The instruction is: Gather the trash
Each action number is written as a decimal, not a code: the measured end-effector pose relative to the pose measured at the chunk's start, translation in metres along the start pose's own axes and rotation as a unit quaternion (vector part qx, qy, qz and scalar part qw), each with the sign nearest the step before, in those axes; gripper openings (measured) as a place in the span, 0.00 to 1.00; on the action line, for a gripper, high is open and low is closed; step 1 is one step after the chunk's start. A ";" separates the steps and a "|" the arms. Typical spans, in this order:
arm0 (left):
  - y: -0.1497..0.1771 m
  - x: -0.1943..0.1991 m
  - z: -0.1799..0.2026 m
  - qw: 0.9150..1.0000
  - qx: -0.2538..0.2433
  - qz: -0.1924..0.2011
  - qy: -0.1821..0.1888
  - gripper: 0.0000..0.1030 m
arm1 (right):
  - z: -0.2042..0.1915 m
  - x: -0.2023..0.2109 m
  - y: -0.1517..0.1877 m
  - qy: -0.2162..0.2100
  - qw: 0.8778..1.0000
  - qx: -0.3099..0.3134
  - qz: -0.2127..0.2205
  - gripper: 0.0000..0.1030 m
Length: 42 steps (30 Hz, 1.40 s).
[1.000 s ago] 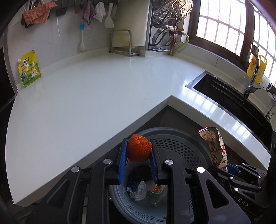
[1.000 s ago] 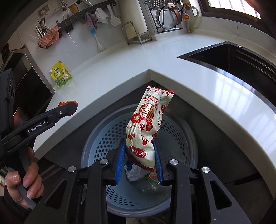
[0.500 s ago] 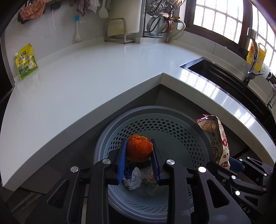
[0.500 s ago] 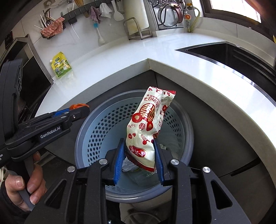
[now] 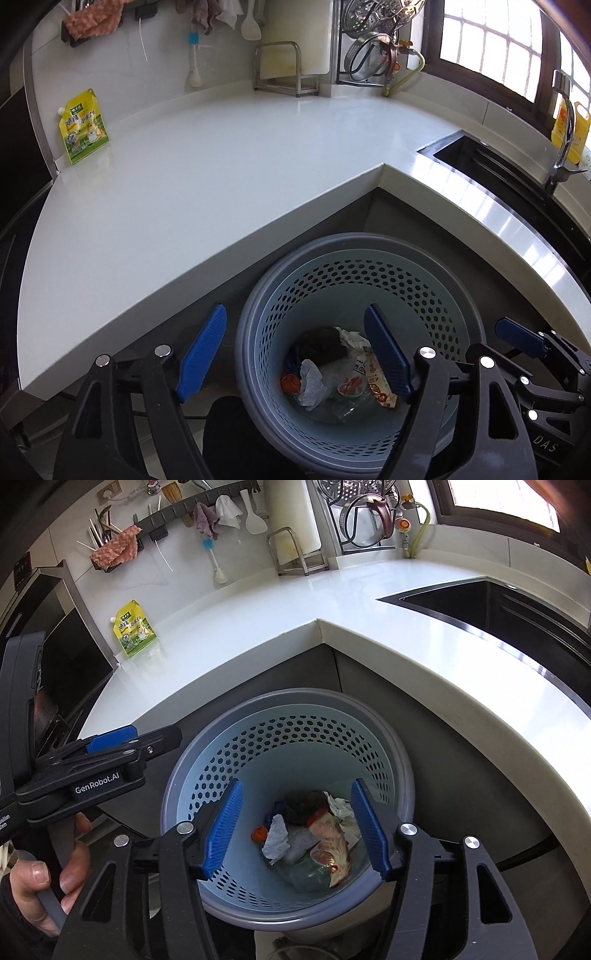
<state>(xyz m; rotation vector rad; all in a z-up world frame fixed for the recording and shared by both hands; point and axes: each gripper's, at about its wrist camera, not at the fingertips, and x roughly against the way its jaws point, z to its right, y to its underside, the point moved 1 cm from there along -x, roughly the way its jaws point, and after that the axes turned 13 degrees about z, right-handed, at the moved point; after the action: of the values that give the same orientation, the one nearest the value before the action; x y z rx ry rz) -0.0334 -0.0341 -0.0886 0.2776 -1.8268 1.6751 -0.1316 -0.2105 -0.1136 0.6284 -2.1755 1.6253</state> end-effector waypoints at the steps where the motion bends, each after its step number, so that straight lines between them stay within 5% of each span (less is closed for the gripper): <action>1: -0.001 0.000 0.000 1.000 0.003 0.000 0.001 0.76 | 0.000 0.000 0.000 0.002 1.000 0.001 0.001 0.60; 22: -0.014 0.018 0.005 0.999 -0.003 0.031 -0.011 0.93 | -0.001 0.017 -0.012 0.044 0.998 0.009 0.044 0.74; 42: -0.012 0.021 -0.005 0.999 0.017 0.026 -0.023 0.94 | -0.004 0.025 -0.019 0.052 0.997 0.005 0.064 0.77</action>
<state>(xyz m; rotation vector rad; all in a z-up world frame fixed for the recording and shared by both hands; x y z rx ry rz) -0.0410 -0.0259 -0.0666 0.2878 -1.8540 1.7508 -0.1422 -0.2145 -0.0835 0.4032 -2.1732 1.6931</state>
